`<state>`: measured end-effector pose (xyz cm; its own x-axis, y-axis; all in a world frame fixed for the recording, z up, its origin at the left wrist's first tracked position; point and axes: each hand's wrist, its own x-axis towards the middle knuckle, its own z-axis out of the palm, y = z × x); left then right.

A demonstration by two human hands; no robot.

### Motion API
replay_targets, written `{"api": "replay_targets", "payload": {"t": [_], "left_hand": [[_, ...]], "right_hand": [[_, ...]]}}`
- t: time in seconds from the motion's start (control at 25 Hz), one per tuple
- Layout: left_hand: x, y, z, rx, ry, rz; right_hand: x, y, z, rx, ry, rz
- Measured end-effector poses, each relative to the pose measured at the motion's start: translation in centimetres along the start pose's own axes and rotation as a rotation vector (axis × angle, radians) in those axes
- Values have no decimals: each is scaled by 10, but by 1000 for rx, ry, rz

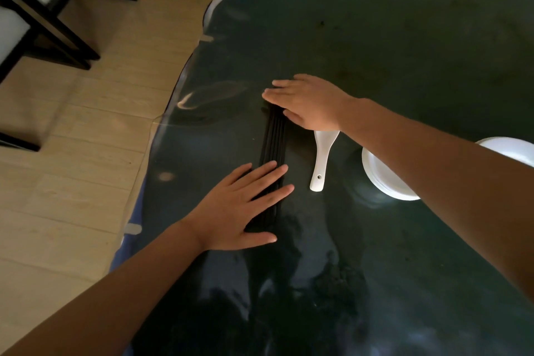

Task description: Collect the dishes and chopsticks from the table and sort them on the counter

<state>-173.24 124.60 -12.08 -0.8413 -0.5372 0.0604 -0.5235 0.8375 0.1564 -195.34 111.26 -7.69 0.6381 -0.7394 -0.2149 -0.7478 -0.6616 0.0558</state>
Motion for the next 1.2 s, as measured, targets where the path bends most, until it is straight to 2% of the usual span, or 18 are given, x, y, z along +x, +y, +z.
{"api": "replay_targets", "payload": {"t": [0.16, 0.28, 0.72, 1.08, 1.2], "left_hand": [[-14, -3, 1, 94, -122, 77], [-15, -2, 0, 94, -156, 72], [-15, 6, 1, 37, -116, -27], [-18, 15, -3, -25, -118, -91], [-9, 18, -18, -72, -71, -148]], "right_hand": [[-12, 0, 12, -12, -119, 41], [-14, -1, 14, 26, -120, 41], [-12, 1, 17, 150, -40, 40], [-16, -7, 11, 48, -15, 19], [-30, -12, -5, 52, 29, 43]]}}
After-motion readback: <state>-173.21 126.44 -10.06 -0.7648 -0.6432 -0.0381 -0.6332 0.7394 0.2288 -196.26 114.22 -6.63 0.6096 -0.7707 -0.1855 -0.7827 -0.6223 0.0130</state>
